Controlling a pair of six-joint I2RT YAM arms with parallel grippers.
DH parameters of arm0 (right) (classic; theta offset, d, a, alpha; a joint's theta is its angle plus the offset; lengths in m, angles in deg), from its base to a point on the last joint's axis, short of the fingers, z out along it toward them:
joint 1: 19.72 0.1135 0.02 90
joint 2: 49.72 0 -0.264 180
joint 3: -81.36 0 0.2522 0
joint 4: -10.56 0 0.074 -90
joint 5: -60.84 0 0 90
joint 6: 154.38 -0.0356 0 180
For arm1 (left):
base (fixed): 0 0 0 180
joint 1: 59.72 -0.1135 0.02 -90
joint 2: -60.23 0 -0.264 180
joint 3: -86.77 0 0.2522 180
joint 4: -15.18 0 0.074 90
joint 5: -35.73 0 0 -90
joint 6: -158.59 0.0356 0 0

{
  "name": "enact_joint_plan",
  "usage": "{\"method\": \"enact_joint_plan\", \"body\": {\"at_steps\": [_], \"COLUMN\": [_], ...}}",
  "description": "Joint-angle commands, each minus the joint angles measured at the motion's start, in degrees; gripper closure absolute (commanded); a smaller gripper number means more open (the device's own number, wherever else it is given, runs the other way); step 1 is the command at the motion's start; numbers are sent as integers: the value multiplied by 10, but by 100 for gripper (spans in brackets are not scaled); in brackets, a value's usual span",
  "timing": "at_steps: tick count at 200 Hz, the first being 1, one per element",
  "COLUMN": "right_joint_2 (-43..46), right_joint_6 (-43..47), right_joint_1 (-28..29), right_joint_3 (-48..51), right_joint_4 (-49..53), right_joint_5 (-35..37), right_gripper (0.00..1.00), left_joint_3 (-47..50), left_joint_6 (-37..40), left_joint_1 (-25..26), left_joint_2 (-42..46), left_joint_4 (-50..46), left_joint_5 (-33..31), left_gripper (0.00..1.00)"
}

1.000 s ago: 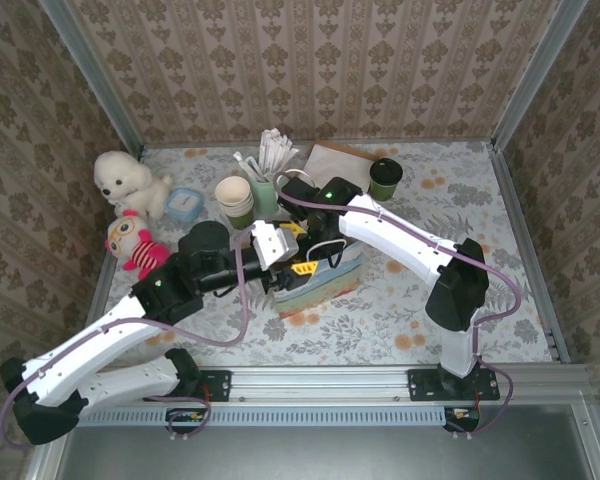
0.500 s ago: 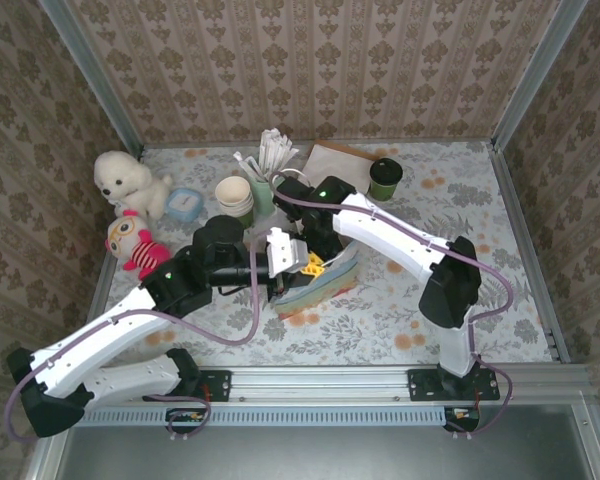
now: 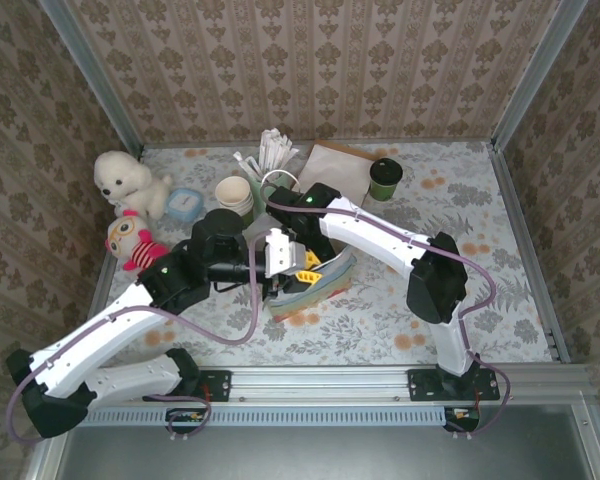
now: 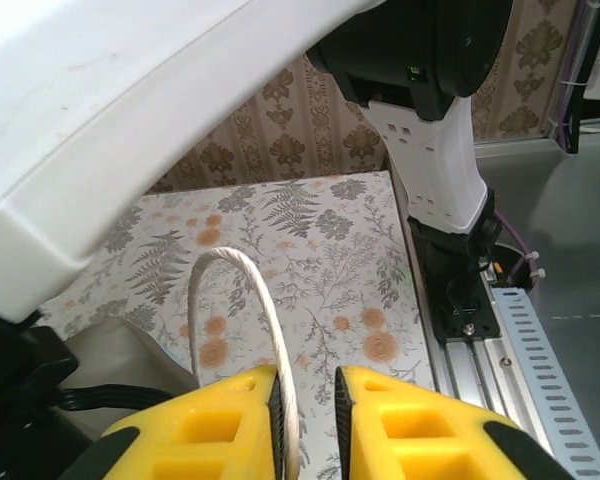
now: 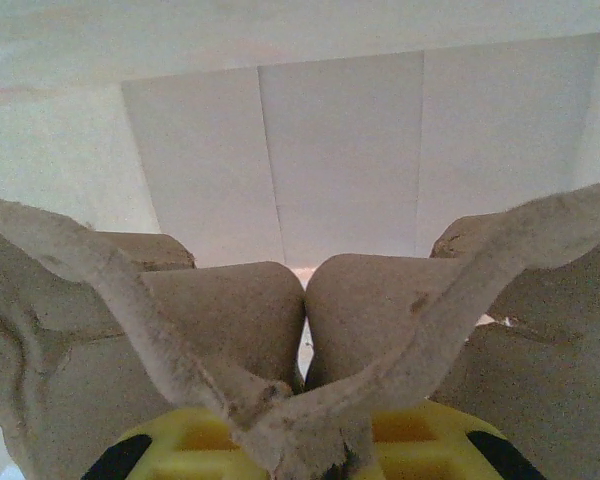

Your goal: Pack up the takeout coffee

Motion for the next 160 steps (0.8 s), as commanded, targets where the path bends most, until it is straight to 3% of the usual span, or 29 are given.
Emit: {"method": "enact_joint_plan", "body": {"at_steps": [1, 14, 45, 61, 94, 118, 144, 160], "right_joint_2": [10, 19, 31, 29, 33, 64, 89, 83], "right_joint_6": [6, 9, 42, 55, 61, 63, 67, 76], "right_joint_1": [6, 7, 17, 18, 18, 18, 18, 18], "right_joint_3": [12, 24, 36, 35, 45, 92, 121, 118], "right_joint_4": [-8, -19, -40, -44, -50, -93, -138, -140], "right_joint_5": [0, 5, 22, 26, 42, 45, 51, 53], "right_gripper": [82, 83, 84, 83, 83, 83, 83, 83], "left_joint_3": [5, 7, 50, 60, 71, 71, 44, 19], "left_joint_6": [-13, -27, -83, -122, -212, -287, -380, -415], "left_joint_1": [-15, -26, -82, -120, -184, -234, -274, -325], "left_joint_2": [22, 31, 80, 100, 112, 90, 59, 24], "left_joint_4": [13, 18, 72, 82, 101, 145, 110, 94], "left_joint_5": [37, 29, 29, -9, -126, -89, -230, -209], "left_gripper": [74, 68, 42, 33, 2, 0, 0, 0]}}
